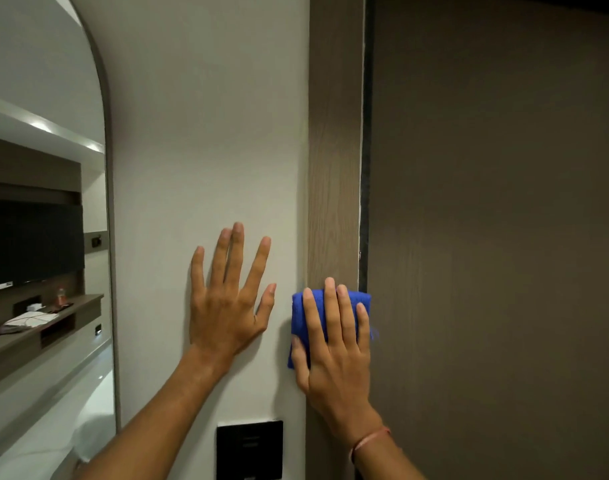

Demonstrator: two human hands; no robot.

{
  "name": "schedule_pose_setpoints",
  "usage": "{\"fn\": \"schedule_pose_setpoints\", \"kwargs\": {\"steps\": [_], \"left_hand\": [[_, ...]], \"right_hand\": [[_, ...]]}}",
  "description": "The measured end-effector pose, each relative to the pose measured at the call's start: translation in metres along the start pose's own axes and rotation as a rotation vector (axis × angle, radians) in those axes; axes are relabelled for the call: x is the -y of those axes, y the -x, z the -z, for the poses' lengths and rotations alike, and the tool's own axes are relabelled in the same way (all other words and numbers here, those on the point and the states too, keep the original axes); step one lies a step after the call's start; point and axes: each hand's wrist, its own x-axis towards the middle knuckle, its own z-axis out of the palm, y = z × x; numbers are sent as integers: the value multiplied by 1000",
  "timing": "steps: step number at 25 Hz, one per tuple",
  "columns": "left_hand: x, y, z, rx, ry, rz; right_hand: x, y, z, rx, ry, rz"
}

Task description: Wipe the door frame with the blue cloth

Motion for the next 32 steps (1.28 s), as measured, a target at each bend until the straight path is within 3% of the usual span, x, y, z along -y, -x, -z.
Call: {"fn": "schedule_pose_setpoints", "kwargs": {"steps": [3, 7, 9, 12, 14, 17, 21, 23, 27, 32], "left_hand": [[1, 0, -1, -5, 16, 8], [0, 0, -3, -10, 12, 9], [1, 0, -3, -4, 2, 16], [1, -2, -2, 7, 10, 15], [-1, 0, -3, -6, 23, 21], [-1, 1, -5, -13, 22, 20], [0, 2, -6, -30, 8, 10], [1, 1, -7, -35, 10, 6], [0, 1, -5, -11, 8, 8], [-12, -5, 16, 73, 59, 62]], "right_hand": [[-6, -78, 21, -45, -43, 67], [-14, -191, 34, -208, -36, -77], [-10, -159, 21, -223, -54, -92], [0, -36, 11, -66, -29, -50], [-2, 4, 11, 14, -7, 11], [-13, -73, 22, -32, -15, 109], [-18, -175, 32, -180, -31, -58], [-12, -134, 26, -145, -37, -76], [5, 2, 28, 107, -85, -73], [-19, -7, 55, 150, -111, 67]]}}
